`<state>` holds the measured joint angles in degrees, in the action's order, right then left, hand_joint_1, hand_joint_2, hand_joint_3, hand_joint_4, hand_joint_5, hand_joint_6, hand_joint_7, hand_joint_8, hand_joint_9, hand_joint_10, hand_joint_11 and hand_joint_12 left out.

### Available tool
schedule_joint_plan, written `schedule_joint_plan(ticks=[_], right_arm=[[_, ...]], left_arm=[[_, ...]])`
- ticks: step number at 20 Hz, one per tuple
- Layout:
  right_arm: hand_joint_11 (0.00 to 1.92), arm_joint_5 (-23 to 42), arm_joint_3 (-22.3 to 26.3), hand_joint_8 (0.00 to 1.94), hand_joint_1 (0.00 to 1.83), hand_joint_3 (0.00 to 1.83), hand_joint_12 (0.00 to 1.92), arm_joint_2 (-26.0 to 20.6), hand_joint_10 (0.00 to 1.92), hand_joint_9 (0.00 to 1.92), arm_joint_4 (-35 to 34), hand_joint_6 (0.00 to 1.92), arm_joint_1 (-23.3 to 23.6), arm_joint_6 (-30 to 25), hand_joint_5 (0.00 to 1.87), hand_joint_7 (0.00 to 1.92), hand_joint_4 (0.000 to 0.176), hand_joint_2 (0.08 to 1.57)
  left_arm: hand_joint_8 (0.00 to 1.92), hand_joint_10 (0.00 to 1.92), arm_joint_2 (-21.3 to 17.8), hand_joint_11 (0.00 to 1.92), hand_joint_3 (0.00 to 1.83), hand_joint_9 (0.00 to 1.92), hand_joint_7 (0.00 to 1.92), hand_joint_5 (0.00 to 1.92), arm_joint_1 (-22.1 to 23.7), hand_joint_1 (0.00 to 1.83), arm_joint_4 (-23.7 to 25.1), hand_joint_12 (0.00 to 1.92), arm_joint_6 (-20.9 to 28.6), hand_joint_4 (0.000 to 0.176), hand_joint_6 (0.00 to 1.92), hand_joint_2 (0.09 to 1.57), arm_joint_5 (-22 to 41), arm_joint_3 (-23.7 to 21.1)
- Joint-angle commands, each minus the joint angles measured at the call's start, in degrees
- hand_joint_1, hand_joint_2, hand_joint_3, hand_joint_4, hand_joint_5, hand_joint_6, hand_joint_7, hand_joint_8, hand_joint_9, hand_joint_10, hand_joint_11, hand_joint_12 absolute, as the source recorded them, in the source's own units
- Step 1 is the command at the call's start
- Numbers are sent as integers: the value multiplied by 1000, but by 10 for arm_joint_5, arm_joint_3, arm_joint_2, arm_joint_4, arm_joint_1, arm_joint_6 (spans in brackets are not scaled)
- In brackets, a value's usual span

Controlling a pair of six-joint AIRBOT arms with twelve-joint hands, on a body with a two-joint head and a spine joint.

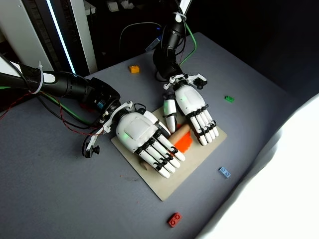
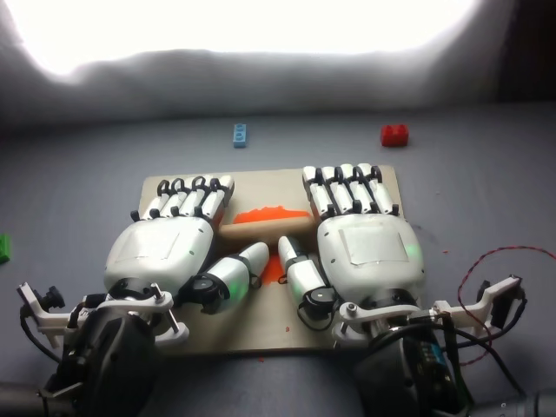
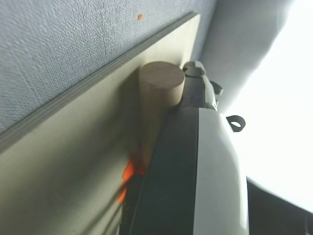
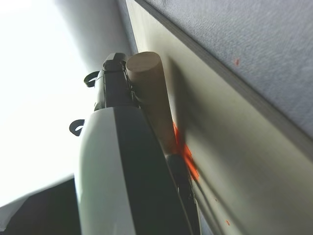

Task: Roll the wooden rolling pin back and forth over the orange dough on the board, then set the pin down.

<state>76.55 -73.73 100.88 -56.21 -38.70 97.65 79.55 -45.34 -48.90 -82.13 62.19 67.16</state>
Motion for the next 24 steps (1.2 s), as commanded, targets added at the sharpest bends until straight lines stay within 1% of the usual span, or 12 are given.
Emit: schedule_joint_plan(ticks=[1, 24], right_arm=[[0, 44, -4, 2, 0, 1, 176, -3, 4, 106, 41, 2, 6, -1, 125, 137, 0, 1498], [0, 22, -30, 1, 0, 0, 187, -2, 2, 107, 33, 1, 16, -15, 126, 138, 0, 1498]], left_arm=[[0, 0, 0, 0, 3, 0, 0, 0, 4, 0, 28, 0, 3, 0, 0, 1403, 51, 4], [0, 0, 18, 0, 2, 0, 0, 0, 23, 0, 28, 0, 6, 0, 0, 1403, 44, 36]])
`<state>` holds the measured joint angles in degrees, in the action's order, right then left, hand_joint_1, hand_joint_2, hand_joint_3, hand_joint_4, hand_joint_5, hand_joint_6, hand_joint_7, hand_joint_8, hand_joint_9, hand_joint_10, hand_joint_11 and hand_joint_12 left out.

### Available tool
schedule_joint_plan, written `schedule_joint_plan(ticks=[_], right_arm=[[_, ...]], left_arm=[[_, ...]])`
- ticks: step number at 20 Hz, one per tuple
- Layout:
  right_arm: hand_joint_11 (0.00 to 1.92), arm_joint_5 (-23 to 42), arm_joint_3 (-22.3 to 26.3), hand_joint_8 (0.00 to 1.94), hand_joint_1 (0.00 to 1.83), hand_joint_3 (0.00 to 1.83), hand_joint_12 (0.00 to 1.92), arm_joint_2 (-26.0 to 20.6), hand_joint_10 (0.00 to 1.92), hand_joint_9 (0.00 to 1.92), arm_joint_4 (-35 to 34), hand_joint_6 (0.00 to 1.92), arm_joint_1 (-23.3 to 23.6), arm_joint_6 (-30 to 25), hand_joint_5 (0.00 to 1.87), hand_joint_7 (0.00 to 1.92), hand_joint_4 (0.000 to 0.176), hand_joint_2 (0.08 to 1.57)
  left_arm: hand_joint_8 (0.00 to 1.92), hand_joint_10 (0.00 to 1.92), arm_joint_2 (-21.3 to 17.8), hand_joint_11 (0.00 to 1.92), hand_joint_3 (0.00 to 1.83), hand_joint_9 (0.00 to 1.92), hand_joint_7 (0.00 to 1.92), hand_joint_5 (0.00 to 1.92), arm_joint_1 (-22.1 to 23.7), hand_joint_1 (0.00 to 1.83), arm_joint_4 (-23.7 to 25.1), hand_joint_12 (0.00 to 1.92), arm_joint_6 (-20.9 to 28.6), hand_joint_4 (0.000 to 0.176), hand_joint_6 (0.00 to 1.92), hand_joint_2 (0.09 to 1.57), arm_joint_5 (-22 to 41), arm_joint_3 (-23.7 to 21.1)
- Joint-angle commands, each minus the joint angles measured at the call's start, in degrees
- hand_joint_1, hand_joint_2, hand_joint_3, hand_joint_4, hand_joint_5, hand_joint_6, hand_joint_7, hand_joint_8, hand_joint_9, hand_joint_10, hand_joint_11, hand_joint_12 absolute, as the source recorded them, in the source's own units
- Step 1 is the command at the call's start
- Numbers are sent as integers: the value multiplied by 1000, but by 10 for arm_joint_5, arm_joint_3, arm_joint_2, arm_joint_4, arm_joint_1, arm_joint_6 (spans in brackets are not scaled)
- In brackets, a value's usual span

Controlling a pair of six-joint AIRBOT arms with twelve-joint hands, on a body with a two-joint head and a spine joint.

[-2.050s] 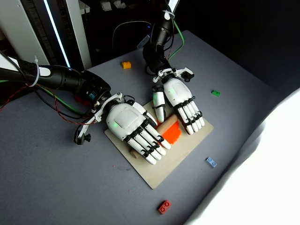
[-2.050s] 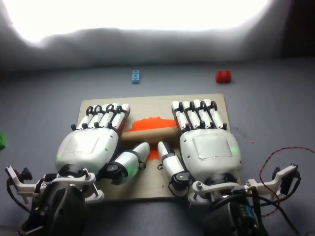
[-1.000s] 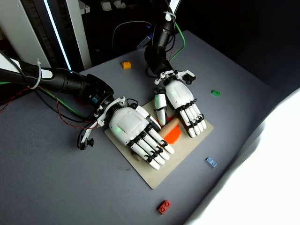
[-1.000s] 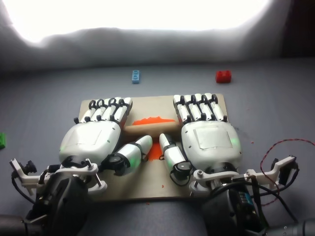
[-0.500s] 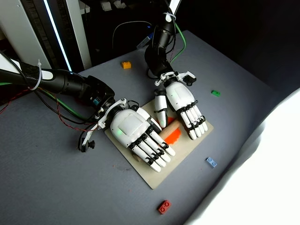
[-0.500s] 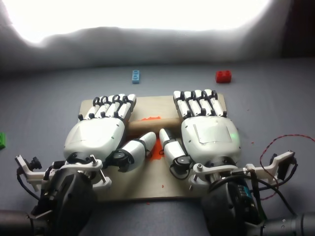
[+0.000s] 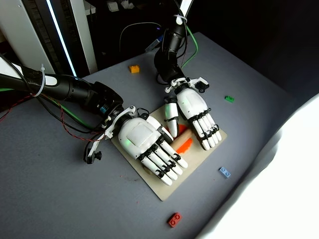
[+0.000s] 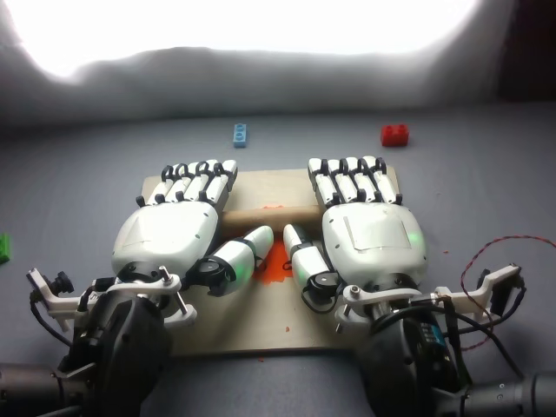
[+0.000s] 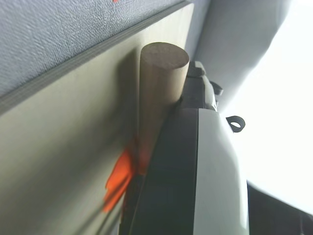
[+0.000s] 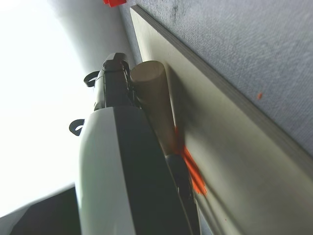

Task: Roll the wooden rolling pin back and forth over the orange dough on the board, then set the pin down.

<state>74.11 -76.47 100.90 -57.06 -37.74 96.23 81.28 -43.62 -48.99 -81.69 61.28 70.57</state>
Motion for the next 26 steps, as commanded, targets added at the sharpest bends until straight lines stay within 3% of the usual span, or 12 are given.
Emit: schedule_joint_plan(ticks=[1, 24, 26], right_arm=[[0, 44, -5, 1, 0, 0, 187, -2, 2, 107, 42, 1, 7, -2, 126, 138, 0, 1498], [0, 7, -44, 1, 0, 0, 162, -2, 1, 103, 42, 5, 18, -20, 138, 138, 0, 1496], [0, -2, -49, 1, 0, 0, 56, -2, 1, 75, 42, 4, 19, -20, 103, 111, 0, 1497]], left_arm=[[0, 0, 2, 0, 2, 0, 0, 0, 7, 0, 29, 0, 1, 0, 0, 1403, 53, 4], [0, 0, 18, 0, 2, 0, 0, 0, 24, 0, 29, 0, 1, 0, 0, 1405, 36, 41], [0, 0, 20, 0, 1, 0, 0, 0, 26, 0, 29, 0, 1, 0, 0, 1402, 34, 45]])
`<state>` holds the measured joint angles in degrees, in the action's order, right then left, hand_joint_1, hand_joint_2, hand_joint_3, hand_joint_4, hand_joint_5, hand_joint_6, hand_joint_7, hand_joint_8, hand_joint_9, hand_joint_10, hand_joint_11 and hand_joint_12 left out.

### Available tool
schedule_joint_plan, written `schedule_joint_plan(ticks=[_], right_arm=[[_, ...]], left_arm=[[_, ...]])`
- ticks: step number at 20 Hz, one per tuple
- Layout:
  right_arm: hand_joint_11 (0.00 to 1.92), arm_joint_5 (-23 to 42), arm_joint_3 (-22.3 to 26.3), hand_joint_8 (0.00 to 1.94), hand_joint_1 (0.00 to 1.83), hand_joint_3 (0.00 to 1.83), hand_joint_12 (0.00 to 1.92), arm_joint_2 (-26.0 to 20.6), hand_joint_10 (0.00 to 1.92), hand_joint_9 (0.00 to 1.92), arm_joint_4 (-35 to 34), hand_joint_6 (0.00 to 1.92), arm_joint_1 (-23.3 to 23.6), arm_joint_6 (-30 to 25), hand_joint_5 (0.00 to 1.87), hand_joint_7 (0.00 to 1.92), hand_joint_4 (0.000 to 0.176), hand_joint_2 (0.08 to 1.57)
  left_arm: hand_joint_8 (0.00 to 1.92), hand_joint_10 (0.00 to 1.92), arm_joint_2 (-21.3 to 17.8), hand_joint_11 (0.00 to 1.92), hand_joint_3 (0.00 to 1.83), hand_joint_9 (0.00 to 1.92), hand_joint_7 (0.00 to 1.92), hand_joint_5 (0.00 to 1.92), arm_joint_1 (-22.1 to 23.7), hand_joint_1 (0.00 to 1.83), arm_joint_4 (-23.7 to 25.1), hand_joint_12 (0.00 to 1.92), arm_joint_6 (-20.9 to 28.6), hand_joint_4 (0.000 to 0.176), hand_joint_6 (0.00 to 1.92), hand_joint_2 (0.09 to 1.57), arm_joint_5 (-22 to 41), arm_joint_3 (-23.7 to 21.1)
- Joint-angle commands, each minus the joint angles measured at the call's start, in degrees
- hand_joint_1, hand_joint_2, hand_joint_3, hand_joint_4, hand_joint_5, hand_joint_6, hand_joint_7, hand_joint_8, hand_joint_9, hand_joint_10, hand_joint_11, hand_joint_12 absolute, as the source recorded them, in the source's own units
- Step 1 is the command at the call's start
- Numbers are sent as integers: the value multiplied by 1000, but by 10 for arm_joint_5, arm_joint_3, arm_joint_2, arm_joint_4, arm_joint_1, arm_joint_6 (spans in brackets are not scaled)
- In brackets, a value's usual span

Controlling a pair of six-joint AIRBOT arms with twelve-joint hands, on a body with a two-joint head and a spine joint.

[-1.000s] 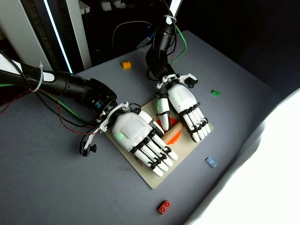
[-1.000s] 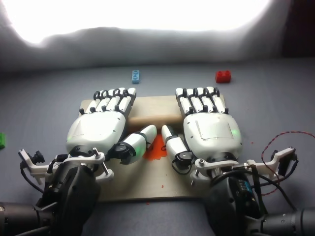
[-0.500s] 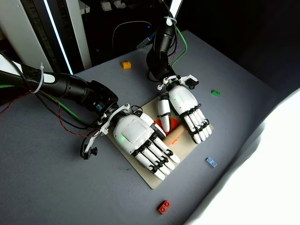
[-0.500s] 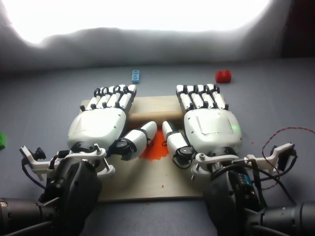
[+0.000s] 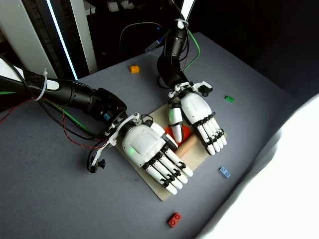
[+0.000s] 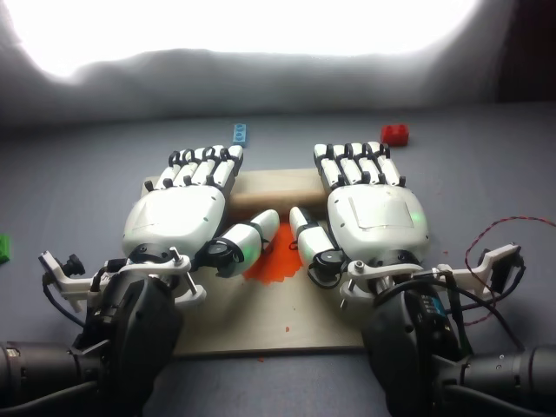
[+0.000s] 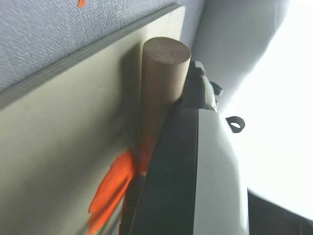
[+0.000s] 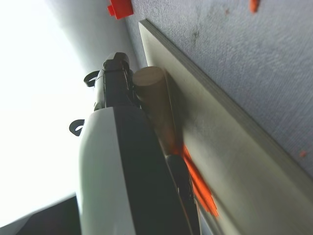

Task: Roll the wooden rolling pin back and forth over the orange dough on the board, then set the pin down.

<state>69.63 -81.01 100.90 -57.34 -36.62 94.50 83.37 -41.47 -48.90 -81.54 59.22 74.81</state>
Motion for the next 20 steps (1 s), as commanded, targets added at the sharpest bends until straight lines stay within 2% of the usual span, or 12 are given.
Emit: schedule_joint_plan(ticks=[1, 2, 4, 6, 8, 20], right_arm=[[3, 40, -5, 4, 0, 1, 42, -2, 4, 78, 45, 4, 9, -3, 97, 112, 0, 1499], [7, 38, -8, 5, 0, 2, 44, -2, 6, 82, 45, 3, 9, -3, 94, 115, 0, 1500], [0, 37, -12, 1, 0, 0, 203, -2, 1, 100, 44, 4, 11, -4, 147, 144, 0, 1497], [0, 34, -15, 6, 0, 0, 43, -2, 3, 69, 44, 6, 11, -5, 103, 99, 0, 1496], [0, 31, -20, 5, 0, 0, 4, -3, 2, 63, 44, 6, 13, -6, 99, 95, 0, 1495], [0, 16, -21, 2, 0, 0, 0, -5, 0, 59, 32, 2, 11, -7, 94, 96, 0, 1496]], left_arm=[[0, 0, 0, 0, 1, 0, 0, 0, 5, 0, 28, 0, 0, 0, 0, 1403, 54, 4], [0, 0, 1, 0, 1, 0, 0, 0, 6, 0, 28, 0, 0, 0, 0, 1401, 53, 7], [0, 0, 4, 0, 1, 0, 0, 0, 7, 0, 28, 0, 0, 0, 0, 1403, 52, 10], [0, 0, 7, 0, 4, 0, 0, 0, 8, 0, 28, 0, 0, 0, 0, 1409, 50, 14], [0, 0, 9, 0, 4, 0, 0, 0, 9, 0, 28, 0, 2, 0, 0, 1409, 48, 21], [0, 0, 13, 0, 3, 0, 0, 0, 15, 0, 29, 0, 6, 0, 0, 1408, 39, 38]])
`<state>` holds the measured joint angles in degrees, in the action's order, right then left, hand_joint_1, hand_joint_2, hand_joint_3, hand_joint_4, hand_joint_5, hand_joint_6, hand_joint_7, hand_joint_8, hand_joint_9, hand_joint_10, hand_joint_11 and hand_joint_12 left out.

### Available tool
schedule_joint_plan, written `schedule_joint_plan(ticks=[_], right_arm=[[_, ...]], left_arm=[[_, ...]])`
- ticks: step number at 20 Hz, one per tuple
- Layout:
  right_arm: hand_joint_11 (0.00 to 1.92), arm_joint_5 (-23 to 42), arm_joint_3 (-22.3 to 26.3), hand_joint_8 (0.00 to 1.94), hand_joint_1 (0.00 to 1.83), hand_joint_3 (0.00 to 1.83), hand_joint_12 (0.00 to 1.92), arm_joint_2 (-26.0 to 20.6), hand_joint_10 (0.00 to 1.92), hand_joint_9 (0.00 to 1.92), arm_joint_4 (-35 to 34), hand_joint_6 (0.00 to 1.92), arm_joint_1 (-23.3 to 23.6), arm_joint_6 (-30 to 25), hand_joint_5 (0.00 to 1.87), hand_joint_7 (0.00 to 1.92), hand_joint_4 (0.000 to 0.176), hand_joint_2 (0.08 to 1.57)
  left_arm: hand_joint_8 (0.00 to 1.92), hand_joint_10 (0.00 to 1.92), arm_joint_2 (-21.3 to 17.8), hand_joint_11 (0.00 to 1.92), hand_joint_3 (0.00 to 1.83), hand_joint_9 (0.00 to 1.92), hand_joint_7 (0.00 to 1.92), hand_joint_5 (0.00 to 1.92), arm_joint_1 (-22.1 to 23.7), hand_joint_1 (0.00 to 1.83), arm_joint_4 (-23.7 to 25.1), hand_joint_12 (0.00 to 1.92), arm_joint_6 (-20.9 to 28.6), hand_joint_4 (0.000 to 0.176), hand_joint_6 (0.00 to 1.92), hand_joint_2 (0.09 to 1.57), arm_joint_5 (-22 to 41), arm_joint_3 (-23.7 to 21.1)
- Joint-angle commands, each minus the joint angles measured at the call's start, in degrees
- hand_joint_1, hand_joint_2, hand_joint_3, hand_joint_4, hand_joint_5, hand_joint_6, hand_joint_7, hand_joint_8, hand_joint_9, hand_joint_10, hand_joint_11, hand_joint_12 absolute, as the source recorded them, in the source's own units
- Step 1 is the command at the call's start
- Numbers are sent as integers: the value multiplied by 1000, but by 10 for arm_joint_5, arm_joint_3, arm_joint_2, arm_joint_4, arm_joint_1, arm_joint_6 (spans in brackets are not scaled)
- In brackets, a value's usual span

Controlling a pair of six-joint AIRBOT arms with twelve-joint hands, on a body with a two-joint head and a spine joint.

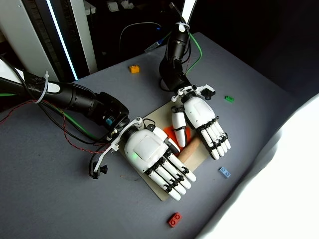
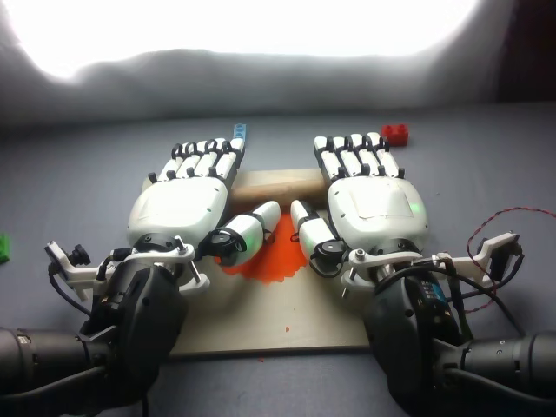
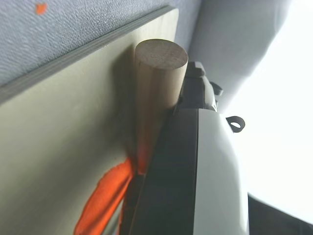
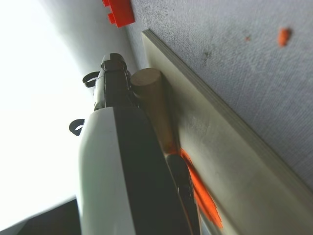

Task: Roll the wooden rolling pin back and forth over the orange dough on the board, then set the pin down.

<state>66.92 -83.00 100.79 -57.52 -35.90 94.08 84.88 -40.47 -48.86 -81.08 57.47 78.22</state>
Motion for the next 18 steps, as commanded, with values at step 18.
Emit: schedule_joint_plan(ticks=[18], right_arm=[[0, 41, 0, 3, 0, 0, 0, -7, 2, 65, 50, 7, 1, -12, 108, 102, 0, 1495]], left_arm=[[0, 0, -6, 0, 0, 0, 0, 0, 5, 0, 28, 0, 8, 0, 0, 1404, 40, 6]])
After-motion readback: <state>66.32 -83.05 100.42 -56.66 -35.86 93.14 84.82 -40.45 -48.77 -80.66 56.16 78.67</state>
